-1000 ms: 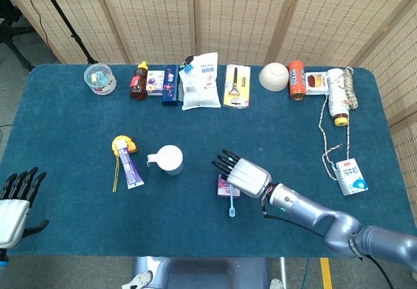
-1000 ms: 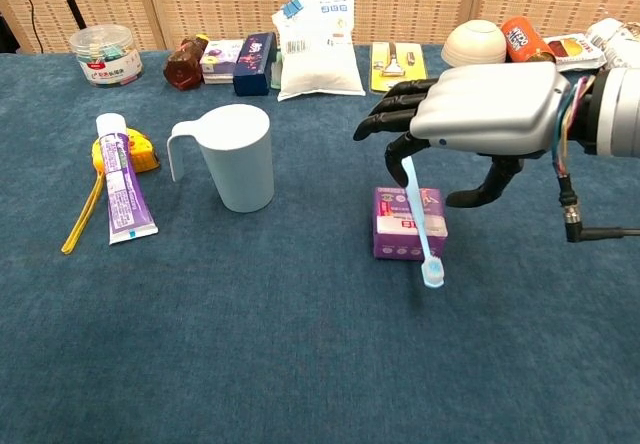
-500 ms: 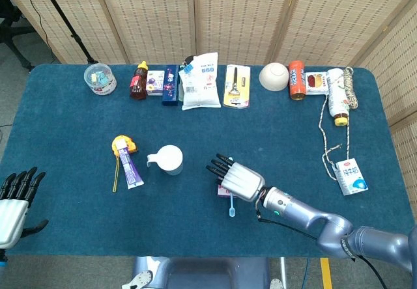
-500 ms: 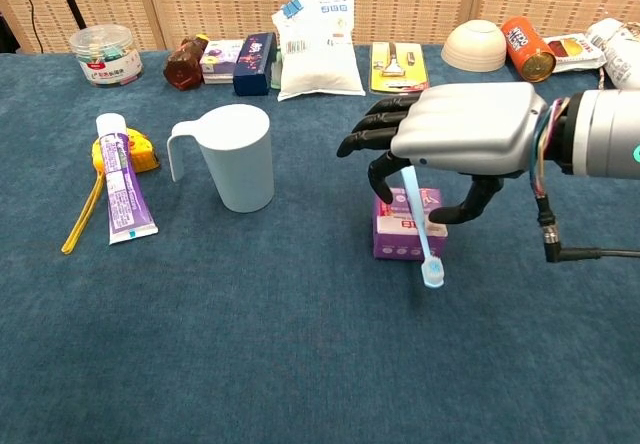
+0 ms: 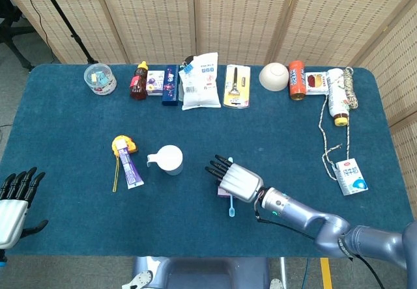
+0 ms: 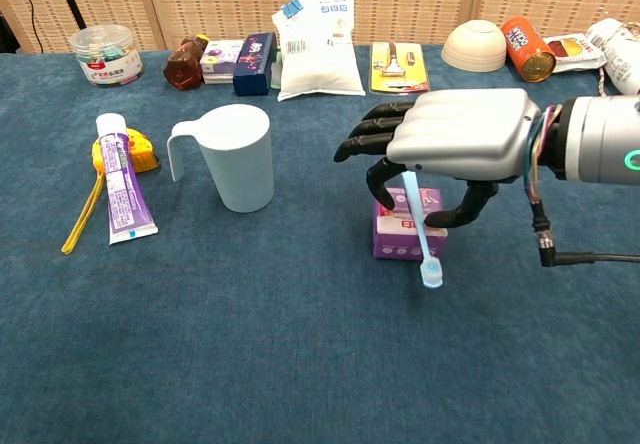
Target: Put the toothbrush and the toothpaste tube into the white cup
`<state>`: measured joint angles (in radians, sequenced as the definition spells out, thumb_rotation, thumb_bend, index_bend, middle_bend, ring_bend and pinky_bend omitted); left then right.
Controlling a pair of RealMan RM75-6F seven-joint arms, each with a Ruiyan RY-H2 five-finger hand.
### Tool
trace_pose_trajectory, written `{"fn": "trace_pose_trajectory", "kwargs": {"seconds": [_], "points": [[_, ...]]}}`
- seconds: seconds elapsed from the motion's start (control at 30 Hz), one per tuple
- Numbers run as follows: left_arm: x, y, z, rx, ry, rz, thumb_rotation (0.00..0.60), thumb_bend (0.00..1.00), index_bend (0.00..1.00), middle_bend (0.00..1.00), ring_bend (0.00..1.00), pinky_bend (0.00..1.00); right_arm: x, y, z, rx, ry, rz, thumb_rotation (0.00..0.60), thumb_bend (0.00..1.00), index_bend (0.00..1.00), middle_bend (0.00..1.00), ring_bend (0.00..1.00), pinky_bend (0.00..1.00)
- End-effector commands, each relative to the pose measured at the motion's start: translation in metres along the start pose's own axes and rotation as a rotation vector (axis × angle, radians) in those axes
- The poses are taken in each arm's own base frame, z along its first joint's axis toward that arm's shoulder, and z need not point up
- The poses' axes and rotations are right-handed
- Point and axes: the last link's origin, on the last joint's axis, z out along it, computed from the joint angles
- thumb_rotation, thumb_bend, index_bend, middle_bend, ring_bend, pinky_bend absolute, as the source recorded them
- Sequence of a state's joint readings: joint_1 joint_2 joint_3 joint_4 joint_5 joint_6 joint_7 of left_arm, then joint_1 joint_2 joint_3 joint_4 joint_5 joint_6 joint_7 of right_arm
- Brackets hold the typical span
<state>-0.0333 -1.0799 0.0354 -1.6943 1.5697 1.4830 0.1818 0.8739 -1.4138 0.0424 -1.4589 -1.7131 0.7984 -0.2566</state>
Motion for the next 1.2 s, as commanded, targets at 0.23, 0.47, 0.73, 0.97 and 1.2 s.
{"fn": "trace_pose_trajectory", "kwargs": {"seconds": [0.23, 0.47, 0.73, 0.97, 1.2], "points": [[0.0005, -0.0007, -0.0005, -0.001, 0.0, -0.004, 0.6, 0.01, 0.0, 0.0, 0.0, 0.0, -0.0024, -0.0027, 0.0038, 0.001, 0.0, 0.002, 0.6, 0.37, 0.45, 0.08, 0.0, 0.01], [0.0005, -0.001, -0.0009, -0.003, -0.001, -0.004, 0.6, 0.01, 0.0, 0.0, 0.0, 0.0, -0.0036, -0.0054, 0.0044, 0.008, 0.006, 0.001, 0.6, 0.37, 0.51, 0.09, 0.01, 0.03], [0.0008, -0.0013, -0.0012, -0.004, -0.001, -0.005, 0.6, 0.01, 0.0, 0.0, 0.0, 0.0, -0.0035, -0.0056, 0.0061, 0.008, 0.013, 0.001, 0.6, 0.37, 0.54, 0.1, 0.01, 0.03], [0.0009, -0.0014, -0.0013, -0.004, -0.001, -0.004, 0.6, 0.01, 0.0, 0.0, 0.0, 0.0, -0.0057, -0.0057, 0.0065, 0.007, 0.011, 0.002, 0.6, 0.37, 0.57, 0.1, 0.01, 0.03], [0.0003, -0.001, -0.0012, -0.007, -0.006, -0.003, 0.6, 0.01, 0.0, 0.0, 0.0, 0.0, -0.0077, -0.0067, 0.0077, 0.009, 0.011, 0.002, 0.6, 0.37, 0.59, 0.1, 0.01, 0.03]]}}
